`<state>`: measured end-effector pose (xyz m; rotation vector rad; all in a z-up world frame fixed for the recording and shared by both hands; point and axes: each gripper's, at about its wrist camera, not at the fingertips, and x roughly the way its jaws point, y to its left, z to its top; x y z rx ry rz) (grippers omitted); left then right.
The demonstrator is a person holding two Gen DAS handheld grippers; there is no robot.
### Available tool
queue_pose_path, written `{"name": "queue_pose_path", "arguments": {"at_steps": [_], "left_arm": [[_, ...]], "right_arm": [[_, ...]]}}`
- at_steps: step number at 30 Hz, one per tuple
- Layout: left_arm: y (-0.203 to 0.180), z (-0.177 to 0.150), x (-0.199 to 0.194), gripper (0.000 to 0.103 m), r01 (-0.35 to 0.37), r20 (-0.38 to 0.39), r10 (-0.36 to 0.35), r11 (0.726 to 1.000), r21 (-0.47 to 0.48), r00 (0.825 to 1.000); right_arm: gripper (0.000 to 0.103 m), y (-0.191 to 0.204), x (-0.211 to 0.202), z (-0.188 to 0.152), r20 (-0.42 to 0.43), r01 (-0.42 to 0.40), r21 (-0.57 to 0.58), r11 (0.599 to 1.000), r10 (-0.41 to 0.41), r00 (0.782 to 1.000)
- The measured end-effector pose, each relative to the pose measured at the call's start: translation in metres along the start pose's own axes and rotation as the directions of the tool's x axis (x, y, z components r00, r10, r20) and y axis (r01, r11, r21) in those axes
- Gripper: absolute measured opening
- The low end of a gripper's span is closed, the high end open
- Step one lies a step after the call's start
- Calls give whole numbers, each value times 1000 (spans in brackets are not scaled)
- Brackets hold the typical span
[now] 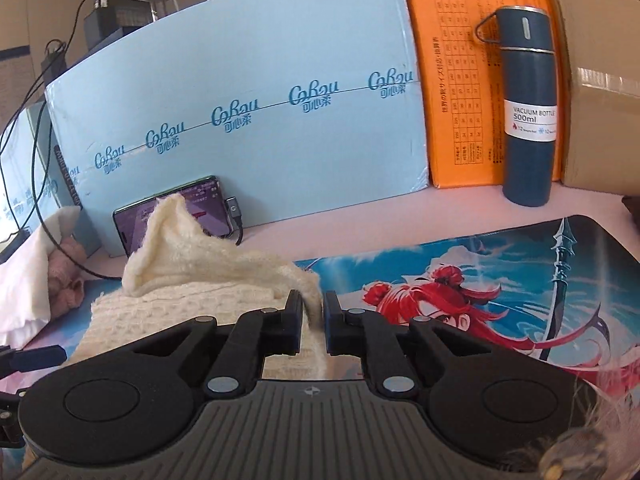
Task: Fold clothes
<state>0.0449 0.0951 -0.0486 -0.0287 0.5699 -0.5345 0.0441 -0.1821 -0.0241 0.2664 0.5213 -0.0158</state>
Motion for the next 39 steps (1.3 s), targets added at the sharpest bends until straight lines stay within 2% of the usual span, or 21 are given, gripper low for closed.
{"name": "queue_pose_path", "arguments": {"at_steps": [2,4,5,7,9,13,14,18,21,23,26,28,30,33,36,39], "left_arm": [[0,0,0,87,0,-2,0,1000,-1,1000],[0,0,1,87,0,-3,0,1000,-2,1000],[0,0,1,87,0,-3,0,1000,-1,1000],[0,0,1,87,0,-3,0,1000,-1,1000],[0,0,1,87,0,-3,0,1000,-1,1000],[0,0,1,87,0,-5,0,1000,-3,1000],[0,1,1,87,0,-5,0,1000,-3,1000],[1,1,1,87,0,-5,0,1000,-2,1000],[0,1,1,87,-3,-8,3,1000,1,1000],[0,1,2,87,-6,-13,6,1000,3,1000],[-2,0,2,88,-10,-18,10,1000,8,1000],[-2,1,2,88,-11,-20,12,1000,9,1000],[-2,1,1,88,-12,-21,12,1000,9,1000],[-3,1,1,88,-12,-17,13,1000,13,1000],[-4,1,-1,88,-11,-9,11,1000,17,1000],[-5,1,-4,88,2,6,-2,1000,26,1000]], "right_arm": [[13,-13,2,1,-24,7,80,997,-5,1000],[21,-23,3,1,-42,23,134,991,-17,999],[29,-27,3,0,-45,33,150,988,-27,999],[37,-31,2,0,-46,57,168,984,-50,998],[55,-35,0,-1,-42,75,185,980,-68,997],[59,-39,-5,-1,-15,129,194,972,-129,992],[63,-40,-7,-1,-3,151,192,970,-153,988],[70,-43,-16,-2,50,168,204,964,-182,982],[72,-40,-16,-2,80,212,177,961,-229,970],[72,-40,-9,-3,50,248,147,957,-258,965],[72,-43,6,-5,-51,284,114,952,-280,959],[73,-42,8,-8,-62,294,93,951,-289,955],[73,-42,2,-8,-34,270,105,957,-268,963],[74,-44,-20,-2,52,199,151,968,-209,977],[85,-42,-57,4,179,124,151,981,-151,972],[88,-41,-88,-2,224,57,133,989,-87,971]]}}
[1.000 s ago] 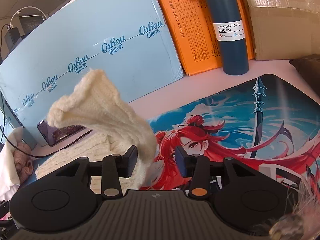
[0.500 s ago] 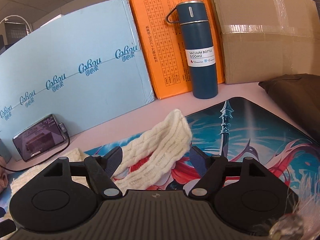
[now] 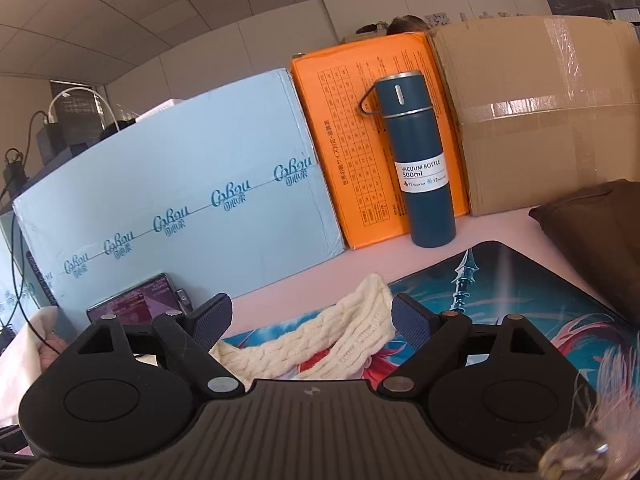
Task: Fold clothes
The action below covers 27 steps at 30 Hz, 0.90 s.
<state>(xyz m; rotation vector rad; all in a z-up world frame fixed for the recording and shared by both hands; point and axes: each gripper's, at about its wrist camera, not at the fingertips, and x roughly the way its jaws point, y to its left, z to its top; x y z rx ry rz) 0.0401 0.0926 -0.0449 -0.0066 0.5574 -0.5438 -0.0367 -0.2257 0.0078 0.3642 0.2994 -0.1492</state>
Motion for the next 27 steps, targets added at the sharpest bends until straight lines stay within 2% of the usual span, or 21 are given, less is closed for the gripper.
{"name": "queue_pose_path", "arguments": {"at_steps": [3,9,13,16,19,22,24,26,27], "left_arm": [[-5,-1,-5,88,7,21,-7,1000,28,1000],[-44,-16,-51,88,-75,149,49,981,178,988],[-65,-37,-81,88,-110,103,90,973,205,991],[-72,-54,-99,88,-117,67,106,974,195,992],[-65,-71,-114,88,-117,40,115,991,61,993],[-60,-87,-123,86,-152,38,153,988,-38,988],[-60,-96,-130,78,-165,51,169,983,-75,984],[-66,-100,-136,42,-139,60,142,989,-60,988],[-70,-101,-137,39,-135,61,138,989,-60,988]], "right_arm": [[90,-7,-29,-11,-8,-21,-7,1000,21,1000],[93,-42,-80,-39,-23,79,7,997,-79,997],[93,-79,-99,-50,-58,168,65,984,-165,985],[93,-97,-101,-55,-84,168,119,979,-159,984],[93,-102,-97,-59,-104,142,148,979,-128,986],[93,-99,-85,-58,-148,180,138,974,-159,976],[92,-94,-82,-58,-155,192,119,974,-173,973],[89,-88,-80,-59,-167,179,96,979,-162,973],[74,-84,-78,-61,-170,171,69,983,-158,973]]}}
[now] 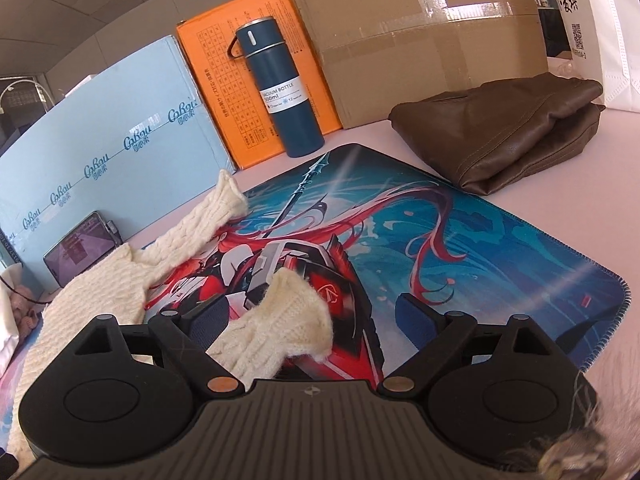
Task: Fold clothes
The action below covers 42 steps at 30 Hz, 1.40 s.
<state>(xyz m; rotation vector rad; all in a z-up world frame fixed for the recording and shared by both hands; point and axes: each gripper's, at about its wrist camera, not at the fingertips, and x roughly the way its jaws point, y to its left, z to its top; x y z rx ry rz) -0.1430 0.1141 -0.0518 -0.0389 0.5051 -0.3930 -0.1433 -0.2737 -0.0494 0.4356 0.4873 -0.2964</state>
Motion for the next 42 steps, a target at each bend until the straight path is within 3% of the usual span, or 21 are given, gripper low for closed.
{"name": "queue_pose_path", "arguments": {"at_steps": [1,2,3,5,9,13,17,22,25,27,28,30,32,36,39,42], "left_arm": [[-5,-2,-1,32,-4,5,4,1000,14,1000],[-9,-4,-3,30,-8,10,7,1000,28,1000],[-14,-6,-4,30,-10,17,10,999,37,1000],[-16,-8,-7,30,-13,27,12,1000,26,1000],[-9,-9,-8,35,-9,45,11,999,-42,999],[-9,-11,-10,41,-27,65,33,996,-86,997],[-7,-10,-15,47,-37,102,50,992,-120,994],[-7,-3,-21,48,-73,135,88,991,-108,987],[-8,2,-22,48,-85,153,98,992,-92,983],[-9,6,-21,49,-94,164,106,992,-82,981],[-9,8,-20,49,-98,169,110,992,-78,980],[-11,13,-18,51,-109,176,120,992,-69,977],[-13,18,-15,59,-116,186,124,992,-54,975],[-24,29,-7,62,-102,197,100,995,1,975],[-36,39,2,64,-58,189,49,998,38,981],[-49,46,12,64,27,156,-34,999,47,987]], "right_arm": [[63,5,1,-2,-2,5,-34,999,-5,1000],[43,9,3,-3,-5,14,-67,998,-15,1000],[32,12,4,-4,-4,6,-81,997,-7,1000],[20,15,3,-3,3,-32,-82,996,32,999],[18,28,-18,4,106,-168,-76,983,175,979],[18,57,-37,8,143,-300,-126,946,317,938],[18,92,-44,1,95,-452,-181,874,473,876],[18,130,-34,-21,-41,-522,-254,814,531,847],[25,140,-28,-32,-126,-563,-258,785,551,825],[61,141,-26,-36,-176,-596,-234,768,570,803],[66,139,-26,-35,-196,-617,-198,761,586,786],[69,131,-25,-32,-232,-651,-119,750,616,753],[72,121,-25,-25,-242,-668,-55,742,639,730],[79,94,-26,-7,-204,-730,102,676,732,650],[82,73,-28,6,-103,-721,128,681,732,673],[83,65,-23,13,-37,-656,90,750,660,750]]}}
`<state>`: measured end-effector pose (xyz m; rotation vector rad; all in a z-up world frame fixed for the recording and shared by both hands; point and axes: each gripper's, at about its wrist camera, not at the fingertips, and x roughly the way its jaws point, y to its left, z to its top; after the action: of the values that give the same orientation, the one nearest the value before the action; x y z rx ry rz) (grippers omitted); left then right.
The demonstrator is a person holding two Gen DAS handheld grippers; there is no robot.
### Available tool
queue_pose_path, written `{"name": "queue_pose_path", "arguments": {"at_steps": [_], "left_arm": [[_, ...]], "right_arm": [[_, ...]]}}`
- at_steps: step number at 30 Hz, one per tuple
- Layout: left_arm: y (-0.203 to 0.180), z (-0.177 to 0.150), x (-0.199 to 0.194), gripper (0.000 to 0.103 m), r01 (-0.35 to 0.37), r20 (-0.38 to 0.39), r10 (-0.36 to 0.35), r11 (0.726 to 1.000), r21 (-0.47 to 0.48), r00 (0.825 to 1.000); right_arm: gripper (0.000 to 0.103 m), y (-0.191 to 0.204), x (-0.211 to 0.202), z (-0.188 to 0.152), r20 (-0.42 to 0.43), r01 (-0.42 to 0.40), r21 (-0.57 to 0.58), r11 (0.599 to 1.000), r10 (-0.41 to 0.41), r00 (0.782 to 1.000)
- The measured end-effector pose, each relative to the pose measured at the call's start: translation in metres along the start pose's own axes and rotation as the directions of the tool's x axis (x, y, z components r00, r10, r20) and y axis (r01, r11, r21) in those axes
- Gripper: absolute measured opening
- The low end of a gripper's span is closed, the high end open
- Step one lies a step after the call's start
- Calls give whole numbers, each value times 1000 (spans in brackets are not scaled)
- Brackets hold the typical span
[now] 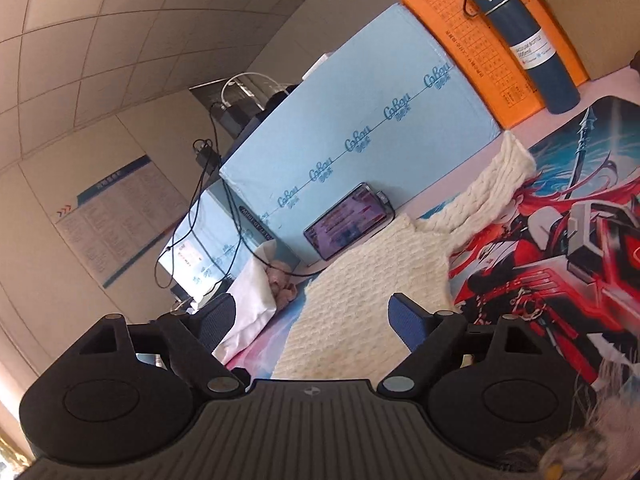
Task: Fold clothes
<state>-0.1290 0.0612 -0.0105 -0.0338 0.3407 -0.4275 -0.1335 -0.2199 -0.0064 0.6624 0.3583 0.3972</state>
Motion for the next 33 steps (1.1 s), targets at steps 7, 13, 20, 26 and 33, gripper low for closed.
{"name": "queue_pose_path", "arguments": {"at_steps": [7,13,20,26,33], "left_arm": [[-37,-12,35,76,81,-176,-59,990,119,983],[-22,-12,40,76,-37,-208,62,992,124,976],[-6,-18,30,82,-54,-231,79,992,114,970],[-10,-6,8,83,48,-123,-34,993,107,992],[-22,1,34,88,-11,-111,34,980,200,993]], "right_arm": [[83,-38,27,-9,-62,-18,89,996,24,998],[84,-46,26,-10,-63,-89,129,988,98,993],[87,-36,32,-15,-142,-148,85,985,159,977],[87,-32,45,-21,-236,-112,57,992,123,964],[87,-41,43,-17,-206,-122,132,984,148,967]]}}
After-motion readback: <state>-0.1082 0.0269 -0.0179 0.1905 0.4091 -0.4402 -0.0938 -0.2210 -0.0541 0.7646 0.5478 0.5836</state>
